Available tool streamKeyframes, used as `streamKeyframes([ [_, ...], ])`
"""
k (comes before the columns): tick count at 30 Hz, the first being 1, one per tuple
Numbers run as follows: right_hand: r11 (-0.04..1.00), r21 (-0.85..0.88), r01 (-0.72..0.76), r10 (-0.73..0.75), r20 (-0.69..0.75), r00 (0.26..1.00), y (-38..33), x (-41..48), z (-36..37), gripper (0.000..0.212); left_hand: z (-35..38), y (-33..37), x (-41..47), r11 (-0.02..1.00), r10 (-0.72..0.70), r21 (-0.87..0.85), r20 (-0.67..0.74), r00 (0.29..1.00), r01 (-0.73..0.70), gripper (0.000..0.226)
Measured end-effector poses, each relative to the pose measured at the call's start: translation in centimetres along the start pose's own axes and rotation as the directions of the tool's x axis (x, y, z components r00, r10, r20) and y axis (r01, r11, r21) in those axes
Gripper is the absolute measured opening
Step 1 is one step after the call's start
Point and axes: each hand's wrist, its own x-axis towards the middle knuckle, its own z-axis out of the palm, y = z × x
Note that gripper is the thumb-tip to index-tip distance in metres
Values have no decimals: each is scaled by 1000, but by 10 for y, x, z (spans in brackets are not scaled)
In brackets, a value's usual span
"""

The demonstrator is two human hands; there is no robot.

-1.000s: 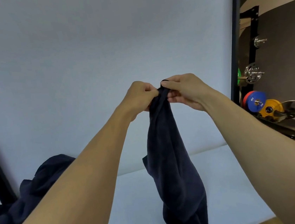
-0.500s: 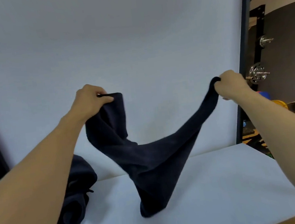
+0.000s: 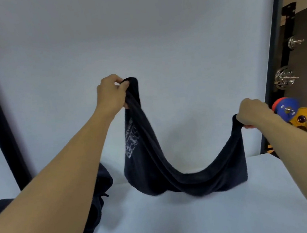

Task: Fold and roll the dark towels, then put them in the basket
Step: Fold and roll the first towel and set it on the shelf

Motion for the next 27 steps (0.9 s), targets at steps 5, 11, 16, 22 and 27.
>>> streamKeyframes([
  [5, 989, 16, 149, -150, 192, 970, -51, -15, 7, 11, 27, 25, -11, 958, -58, -269, 179, 982, 105, 12],
  [11, 729, 645, 229, -401, 131, 907, -95, -39, 9, 27, 40, 36, -19, 861, -153, -435, 269, 951, 262, 17],
  [16, 635, 752, 179, -413, 134, 901, -110, -59, 11, 30, 39, 39, -20, 871, -184, -424, 190, 965, 249, 14],
  [22, 646, 623, 441, -626, 103, 773, -116, -78, 24, 45, 38, 35, -14, 903, -192, -370, 106, 976, 218, 15],
  [27, 807, 350, 476, -512, 10, 859, -119, -68, 45, 6, 28, 27, -8, 893, -223, -397, 25, 974, 215, 14],
])
